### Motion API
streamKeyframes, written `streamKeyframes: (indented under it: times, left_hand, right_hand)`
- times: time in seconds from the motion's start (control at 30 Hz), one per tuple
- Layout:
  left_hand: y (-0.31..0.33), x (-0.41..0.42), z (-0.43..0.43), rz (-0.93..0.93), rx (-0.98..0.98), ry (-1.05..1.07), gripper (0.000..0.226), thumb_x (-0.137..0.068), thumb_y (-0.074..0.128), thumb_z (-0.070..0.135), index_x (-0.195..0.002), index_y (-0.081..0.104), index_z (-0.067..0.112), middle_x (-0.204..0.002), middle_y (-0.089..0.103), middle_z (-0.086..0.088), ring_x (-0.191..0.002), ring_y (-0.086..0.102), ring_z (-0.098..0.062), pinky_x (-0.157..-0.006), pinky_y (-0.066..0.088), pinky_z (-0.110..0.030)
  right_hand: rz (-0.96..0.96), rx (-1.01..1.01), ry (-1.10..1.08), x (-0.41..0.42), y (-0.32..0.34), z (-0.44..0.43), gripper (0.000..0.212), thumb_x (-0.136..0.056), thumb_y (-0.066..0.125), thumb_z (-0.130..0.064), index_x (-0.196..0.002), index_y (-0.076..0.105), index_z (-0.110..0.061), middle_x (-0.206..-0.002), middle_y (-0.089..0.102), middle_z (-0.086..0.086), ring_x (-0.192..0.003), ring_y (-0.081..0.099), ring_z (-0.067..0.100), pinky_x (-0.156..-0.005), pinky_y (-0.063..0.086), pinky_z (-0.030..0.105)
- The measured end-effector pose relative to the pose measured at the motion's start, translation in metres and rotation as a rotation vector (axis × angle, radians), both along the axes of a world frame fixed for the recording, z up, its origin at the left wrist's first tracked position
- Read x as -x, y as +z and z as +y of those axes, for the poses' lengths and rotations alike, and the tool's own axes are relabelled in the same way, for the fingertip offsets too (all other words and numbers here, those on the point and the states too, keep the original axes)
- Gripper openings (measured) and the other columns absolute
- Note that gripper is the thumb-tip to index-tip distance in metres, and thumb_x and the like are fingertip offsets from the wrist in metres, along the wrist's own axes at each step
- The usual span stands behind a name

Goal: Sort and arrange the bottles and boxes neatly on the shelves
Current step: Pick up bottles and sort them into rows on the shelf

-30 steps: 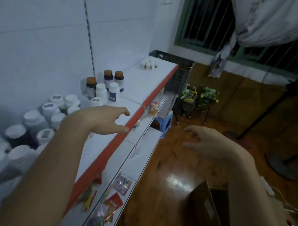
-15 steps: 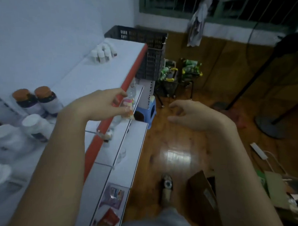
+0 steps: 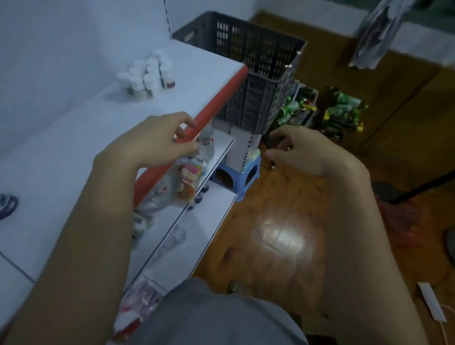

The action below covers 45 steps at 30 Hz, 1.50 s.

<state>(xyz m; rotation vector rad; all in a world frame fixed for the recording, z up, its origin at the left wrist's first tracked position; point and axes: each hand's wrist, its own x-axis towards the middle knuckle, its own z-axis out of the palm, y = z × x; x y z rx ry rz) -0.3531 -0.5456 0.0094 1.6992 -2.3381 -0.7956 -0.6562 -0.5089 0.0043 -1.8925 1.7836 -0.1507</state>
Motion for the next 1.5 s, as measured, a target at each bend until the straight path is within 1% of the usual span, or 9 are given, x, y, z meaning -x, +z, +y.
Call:
streamKeyframes:
  times: [0.2, 0.43, 0.6, 0.73, 0.8, 0.97, 1.17, 1.27, 1.5]
  left_hand:
    - [-0.013, -0.014, -0.058, 0.014, 0.047, 0.205, 0.036, -0.092, 0.066, 0.047, -0.123, 0.061, 0.031, -0.109, 0.066, 0.008, -0.090, 0.065, -0.009, -0.081, 0.048, -0.034]
    - [-0.010, -0.051, -0.133, -0.004, 0.161, 0.469, 0.020, -0.084, 0.068, 0.046, -0.081, 0.062, 0.027, -0.081, 0.066, 0.006, -0.071, 0.058, -0.007, -0.060, 0.039, -0.026]
    - [-0.015, -0.073, -0.172, 0.044, 0.292, 0.642, 0.017, -0.084, 0.076, 0.031, -0.091, 0.062, 0.025, -0.078, 0.062, 0.004, -0.068, 0.058, -0.016, -0.060, 0.038, -0.030]
    - [-0.033, -0.092, -0.174, -0.014, 0.222, 0.753, 0.042, -0.086, 0.075, 0.021, -0.124, 0.058, 0.028, -0.108, 0.054, -0.008, -0.087, 0.052, -0.023, -0.082, 0.040, -0.034]
    - [-0.043, -0.092, -0.177, -0.008, 0.164, 0.754, 0.049, -0.085, 0.076, 0.020, -0.129, 0.057, 0.029, -0.116, 0.053, -0.011, -0.087, 0.053, -0.022, -0.087, 0.041, -0.035]
    - [-0.061, -0.085, -0.179, 0.051, 0.145, 0.895, 0.031, -0.087, 0.076, 0.025, -0.113, 0.060, 0.030, -0.114, 0.060, -0.004, -0.076, 0.056, -0.018, -0.078, 0.042, -0.033]
    - [-0.072, -0.070, -0.180, 0.064, 0.183, 1.008, 0.030, -0.087, 0.074, 0.021, -0.114, 0.061, 0.028, -0.109, 0.061, -0.001, -0.071, 0.062, -0.010, -0.072, 0.035, -0.028]
    - [-0.076, -0.056, -0.171, 0.048, 0.240, 1.168, 0.024, -0.091, 0.071, 0.033, -0.112, 0.058, 0.031, -0.108, 0.063, 0.005, -0.075, 0.062, -0.004, -0.075, 0.041, -0.031]
    - [-0.059, -0.026, -0.109, 0.089, 0.525, 1.632, 0.039, -0.086, 0.069, 0.057, -0.103, 0.056, 0.025, -0.092, 0.061, 0.027, -0.079, 0.062, 0.016, -0.058, 0.041, -0.005]
  right_hand:
    - [-0.018, -0.146, 0.170, -0.011, -0.022, -0.089, 0.063, -0.099, 0.058, -0.051, -0.152, 0.038, -0.024, -0.137, 0.056, 0.005, -0.117, 0.057, 0.026, -0.097, 0.049, 0.040]
    - [-0.073, 0.025, 0.319, -0.040, -0.015, -0.192, 0.048, -0.100, 0.060, -0.043, -0.143, 0.047, -0.026, -0.120, 0.060, -0.002, -0.102, 0.060, 0.018, -0.082, 0.046, 0.032]
    - [-0.163, 0.177, 0.379, -0.077, -0.022, -0.255, 0.040, -0.098, 0.063, -0.040, -0.136, 0.054, -0.030, -0.112, 0.063, -0.006, -0.090, 0.063, 0.011, -0.079, 0.056, 0.037]
    - [-0.368, 0.288, 0.455, -0.125, -0.030, -0.287, 0.037, -0.095, 0.067, -0.036, -0.130, 0.057, -0.032, -0.088, 0.062, -0.014, -0.073, 0.061, 0.004, -0.068, 0.049, 0.024]
    - [-0.394, 0.342, 0.536, -0.147, -0.035, -0.303, 0.039, -0.092, 0.070, -0.039, -0.128, 0.059, -0.030, -0.081, 0.057, -0.012, -0.069, 0.057, 0.004, -0.069, 0.048, 0.026]
    - [-0.325, 0.317, 0.665, -0.173, -0.050, -0.335, 0.040, -0.088, 0.073, -0.042, -0.123, 0.063, -0.025, -0.079, 0.044, -0.018, -0.076, 0.051, 0.009, -0.070, 0.048, 0.032]
    - [-0.300, 0.269, 0.852, -0.168, -0.046, -0.370, 0.033, -0.082, 0.078, -0.036, -0.112, 0.070, -0.025, -0.073, 0.048, -0.015, -0.077, 0.059, 0.016, -0.068, 0.051, 0.035]
    - [-0.295, 0.223, 0.969, -0.163, -0.039, -0.385, 0.030, -0.080, 0.082, -0.033, -0.108, 0.073, -0.026, -0.070, 0.055, -0.012, -0.070, 0.056, 0.013, -0.069, 0.052, 0.037]
    - [-0.536, 0.245, 1.012, -0.176, 0.001, -0.404, 0.029, -0.072, 0.083, -0.052, -0.091, 0.071, -0.034, -0.076, 0.059, -0.013, -0.064, 0.052, 0.001, -0.062, 0.037, 0.014]
